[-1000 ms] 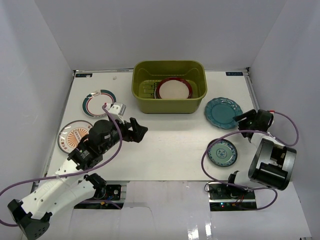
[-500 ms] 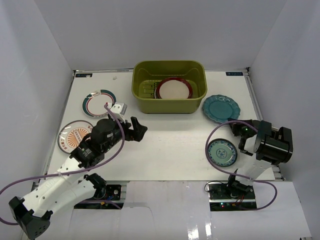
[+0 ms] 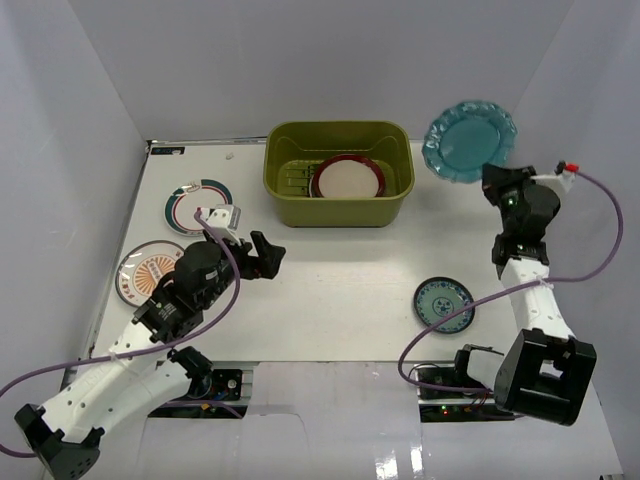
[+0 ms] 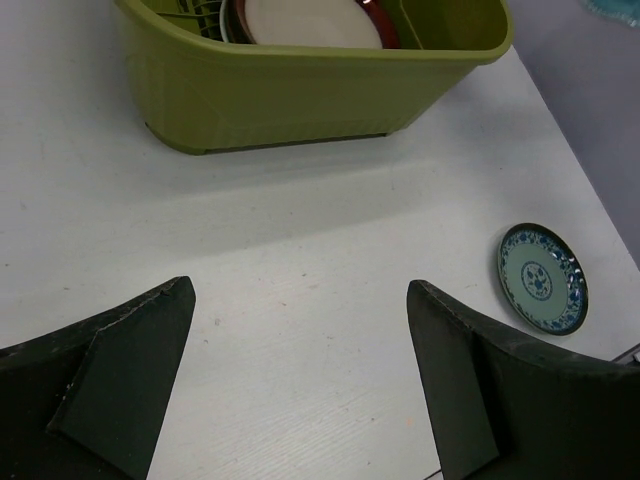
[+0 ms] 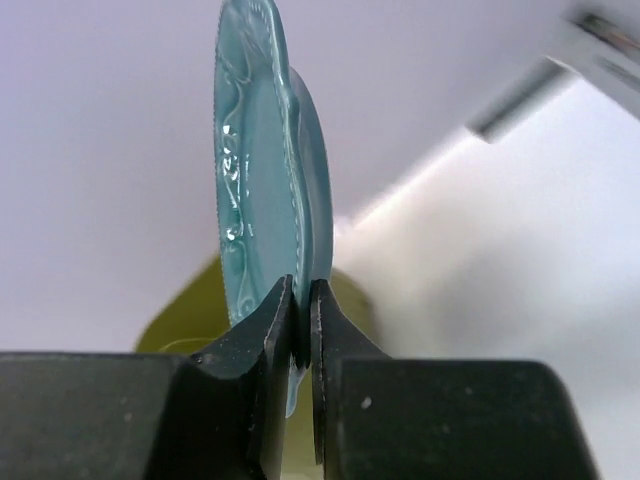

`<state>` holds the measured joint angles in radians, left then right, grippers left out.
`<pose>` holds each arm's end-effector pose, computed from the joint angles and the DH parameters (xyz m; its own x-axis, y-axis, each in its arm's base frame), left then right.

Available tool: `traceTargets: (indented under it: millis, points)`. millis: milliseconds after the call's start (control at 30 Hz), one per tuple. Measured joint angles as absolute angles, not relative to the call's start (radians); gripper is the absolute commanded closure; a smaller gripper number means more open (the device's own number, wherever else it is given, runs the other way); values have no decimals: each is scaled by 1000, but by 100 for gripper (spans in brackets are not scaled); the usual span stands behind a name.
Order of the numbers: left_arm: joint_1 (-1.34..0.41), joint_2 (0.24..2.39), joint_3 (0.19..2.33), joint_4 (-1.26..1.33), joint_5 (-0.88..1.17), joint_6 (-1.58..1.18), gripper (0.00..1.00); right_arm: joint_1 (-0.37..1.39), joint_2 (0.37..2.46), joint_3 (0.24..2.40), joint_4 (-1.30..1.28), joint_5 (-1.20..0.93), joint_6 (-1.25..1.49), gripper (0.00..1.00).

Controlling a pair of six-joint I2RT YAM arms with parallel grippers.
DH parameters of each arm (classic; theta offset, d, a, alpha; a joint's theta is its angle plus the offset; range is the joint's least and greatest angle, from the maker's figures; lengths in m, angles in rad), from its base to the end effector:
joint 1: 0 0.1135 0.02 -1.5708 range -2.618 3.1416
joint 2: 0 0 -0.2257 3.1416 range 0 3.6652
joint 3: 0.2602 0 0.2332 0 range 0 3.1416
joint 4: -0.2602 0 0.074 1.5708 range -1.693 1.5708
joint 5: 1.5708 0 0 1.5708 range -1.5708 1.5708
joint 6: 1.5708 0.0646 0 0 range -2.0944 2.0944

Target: Place the plates into the plastic bin on the countertop

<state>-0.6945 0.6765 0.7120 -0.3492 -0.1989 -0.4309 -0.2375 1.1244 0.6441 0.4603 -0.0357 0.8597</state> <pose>0.1601 -0.1167 0.2804 -0.4172 -0.1854 -0.8897 0.3398 0.8762 -0.3419 0.2811 -0.0657 0.2634 0.1392 0.7453 -0.6520 0.1455 0.6358 0.7580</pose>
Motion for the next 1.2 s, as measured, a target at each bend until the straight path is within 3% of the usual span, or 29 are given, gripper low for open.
traceTargets:
  millis: [133, 400, 633, 867, 933, 967, 1033, 1067, 1167, 1200]
  points:
    - [-693, 697, 712, -336, -192, -435, 2, -103, 1224, 923, 440, -108, 774, 92]
    - [-690, 741, 702, -332, -145, -471, 2, 195, 1664, 1481, 209, -287, 630, 92]
    - [-690, 786, 702, -333, -120, -504, 2, 259, 1911, 1602, -11, -343, 599, 92]
    - [-690, 856, 734, -352, -159, -559, 3, 256, 2003, 1631, -118, -341, 587, 92]
    - [-690, 861, 743, -352, -193, -565, 3, 258, 2003, 1645, -128, -333, 568, 85]
    - [-690, 866, 753, -355, -216, -564, 3, 258, 2003, 1650, -133, -326, 561, 74]
    - [-690, 884, 780, -356, -260, -560, 3, 258, 2008, 1663, -143, -323, 554, 60]
    - [-689, 896, 794, -355, -282, -555, 3, 258, 2011, 1672, -151, -321, 543, 47]
    - [-670, 949, 837, -342, -328, -545, 3, 261, 2020, 1704, -171, -310, 522, 35]
    - [-653, 970, 849, -335, -327, -546, 3, 262, 2025, 1715, -186, -306, 514, 27]
